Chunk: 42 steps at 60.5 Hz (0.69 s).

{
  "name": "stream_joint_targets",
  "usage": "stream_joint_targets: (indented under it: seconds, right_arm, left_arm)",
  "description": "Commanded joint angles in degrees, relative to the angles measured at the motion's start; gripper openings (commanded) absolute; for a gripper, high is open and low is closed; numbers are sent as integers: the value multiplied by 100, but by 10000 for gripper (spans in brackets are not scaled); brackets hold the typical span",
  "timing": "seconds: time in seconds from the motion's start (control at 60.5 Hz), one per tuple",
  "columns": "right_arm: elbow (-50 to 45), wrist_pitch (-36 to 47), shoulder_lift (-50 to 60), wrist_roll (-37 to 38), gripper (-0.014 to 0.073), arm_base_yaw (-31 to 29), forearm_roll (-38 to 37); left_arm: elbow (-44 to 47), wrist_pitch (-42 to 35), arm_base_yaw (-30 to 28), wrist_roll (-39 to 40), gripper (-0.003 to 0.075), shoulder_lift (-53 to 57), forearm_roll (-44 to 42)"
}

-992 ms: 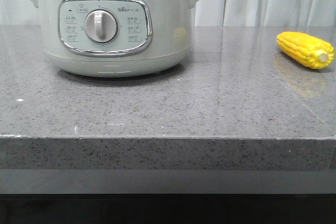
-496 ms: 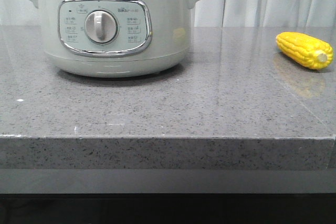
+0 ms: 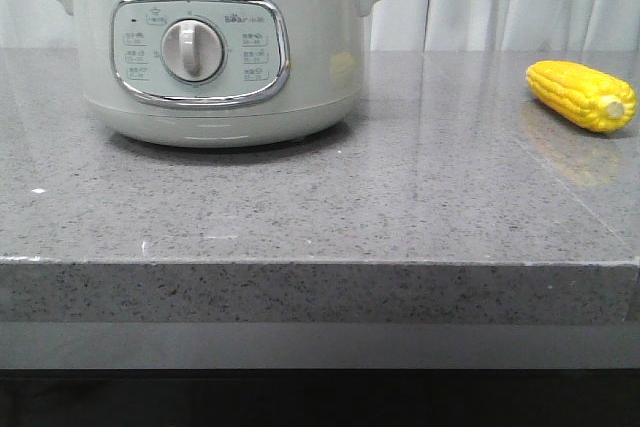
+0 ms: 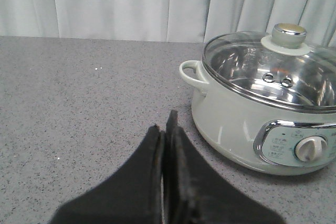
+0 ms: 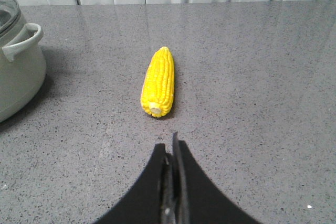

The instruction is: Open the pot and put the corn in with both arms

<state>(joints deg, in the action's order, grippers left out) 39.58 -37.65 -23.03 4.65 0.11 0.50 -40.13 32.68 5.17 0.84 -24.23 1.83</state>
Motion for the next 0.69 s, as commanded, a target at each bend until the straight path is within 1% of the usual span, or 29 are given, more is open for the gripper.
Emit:
stream_joint_targets:
  seconds: [0.0, 0.083, 0.116, 0.149, 0.182, 0.231, 0.281, 0.298, 0.314, 0.347, 0.364, 0.397, 0.43, 0.48, 0.678]
  right_arm:
    - [159, 421, -107, 9, -67, -21, -50]
    - [159, 422, -107, 9, -60, -21, -50]
    - [159, 421, -114, 9, -45, -21, -50]
    - [159, 421, -114, 9, -18, -21, -50]
    - [159, 428, -114, 3, 34, -21, -50]
    - [159, 433, -114, -10, 135, -21, -50]
    - [159, 433, -114, -10, 259, -21, -50]
    - [159, 433, -114, -10, 296, -21, -50]
    - [159, 433, -114, -10, 352, -21, -50]
    - [159, 433, -114, -10, 421, -21, -50]
    - [159, 433, -114, -10, 467, -21, -50]
    - [159, 426, -114, -10, 529, -21, -50]
    - [159, 426, -114, -10, 572, -21, -50]
    - [159, 434, -114, -10, 603, -21, -50]
    - [159, 466, -114, -10, 603, -21, -50]
  left_arm:
    - [-146, -517, -8, 24, -20, -127, 40]
    - [-146, -552, -8, 24, -13, -197, 40]
    - [-146, -552, -8, 24, 3, -221, 40]
    - [-146, -552, -8, 24, 40, -236, 40]
    - [-146, -557, -8, 24, 82, -263, 40]
    - [-146, -598, -8, 14, 179, -288, 40]
    - [-146, -712, -8, 14, 314, -309, 40]
    - [-146, -750, -8, 14, 347, -323, 40]
    - [-146, -789, -8, 14, 394, -323, 40]
    - [-146, -872, -8, 14, 461, -323, 40]
    - [-146, -908, -8, 14, 483, -323, 40]
    - [-146, -992, -8, 14, 524, -323, 40]
    - [-146, -1056, -8, 14, 540, -323, 40]
    - [-146, -1191, -8, 14, 539, -331, 40]
    - [-297, -1593, 65, -24, 522, -736, 219]
